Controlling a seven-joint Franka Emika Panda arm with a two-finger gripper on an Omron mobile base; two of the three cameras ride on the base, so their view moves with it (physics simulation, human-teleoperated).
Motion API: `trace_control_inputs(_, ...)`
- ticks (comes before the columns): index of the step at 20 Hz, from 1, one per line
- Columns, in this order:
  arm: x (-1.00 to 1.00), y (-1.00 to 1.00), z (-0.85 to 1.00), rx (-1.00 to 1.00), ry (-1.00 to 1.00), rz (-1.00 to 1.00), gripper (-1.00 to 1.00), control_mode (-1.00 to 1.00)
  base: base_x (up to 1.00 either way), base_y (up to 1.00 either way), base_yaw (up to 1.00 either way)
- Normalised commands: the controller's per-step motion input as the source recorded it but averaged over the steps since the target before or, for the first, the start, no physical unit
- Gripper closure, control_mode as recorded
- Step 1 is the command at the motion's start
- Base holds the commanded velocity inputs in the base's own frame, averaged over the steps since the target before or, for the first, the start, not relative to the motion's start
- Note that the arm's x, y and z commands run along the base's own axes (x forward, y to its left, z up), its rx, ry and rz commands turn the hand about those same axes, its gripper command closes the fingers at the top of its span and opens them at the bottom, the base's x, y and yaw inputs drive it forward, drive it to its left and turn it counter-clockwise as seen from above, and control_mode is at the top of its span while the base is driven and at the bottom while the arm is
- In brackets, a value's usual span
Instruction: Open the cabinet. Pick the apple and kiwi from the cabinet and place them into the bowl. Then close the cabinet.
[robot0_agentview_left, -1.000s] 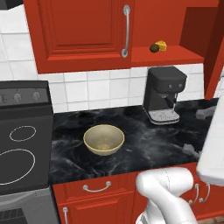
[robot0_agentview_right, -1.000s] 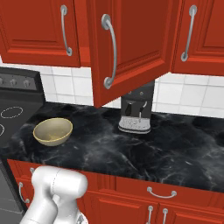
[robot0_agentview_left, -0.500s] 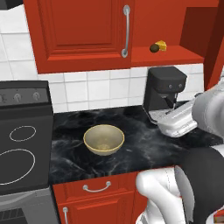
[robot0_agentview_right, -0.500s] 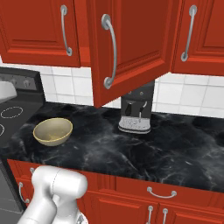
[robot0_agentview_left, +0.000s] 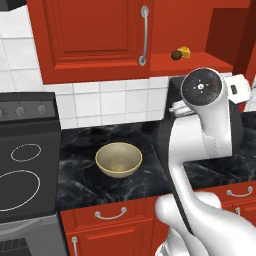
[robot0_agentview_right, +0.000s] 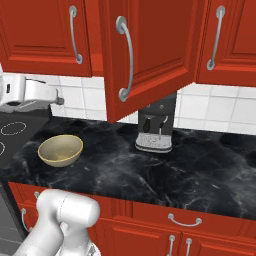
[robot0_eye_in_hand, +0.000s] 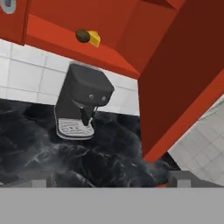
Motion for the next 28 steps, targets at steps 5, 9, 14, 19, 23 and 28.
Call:
trace_control_inputs(5, 1.0, -0.05, -0.23, 0.0, 0.0, -0.15, -1.0, -1.0, 0.0, 0.0, 0.0)
trace_control_inputs(9, 0.86, -0.34, -0.08, 0.04, -0.03, 0.0, -1.0, -1.0, 0.0, 0.0, 0.0)
trace_control_inputs(14, 0.56, -0.82, 0.0, 0.18, -0.16, 0.0, -1.0, -1.0, 0.0, 0.0, 0.0)
trace_control_inputs(19, 0.4, -0.81, 0.0, 0.11, -0.21, -0.02, -1.0, -1.0, 0.0, 0.0, 0.0)
trace_control_inputs(23, 0.24, -0.88, 0.0, 0.05, -0.23, -0.13, -1.0, -1.0, 0.0, 0.0, 0.0)
trace_control_inputs(28, 0.27, -1.0, -0.06, 0.05, -0.26, -0.18, -1.0, -1.0, 0.0, 0.0, 0.0)
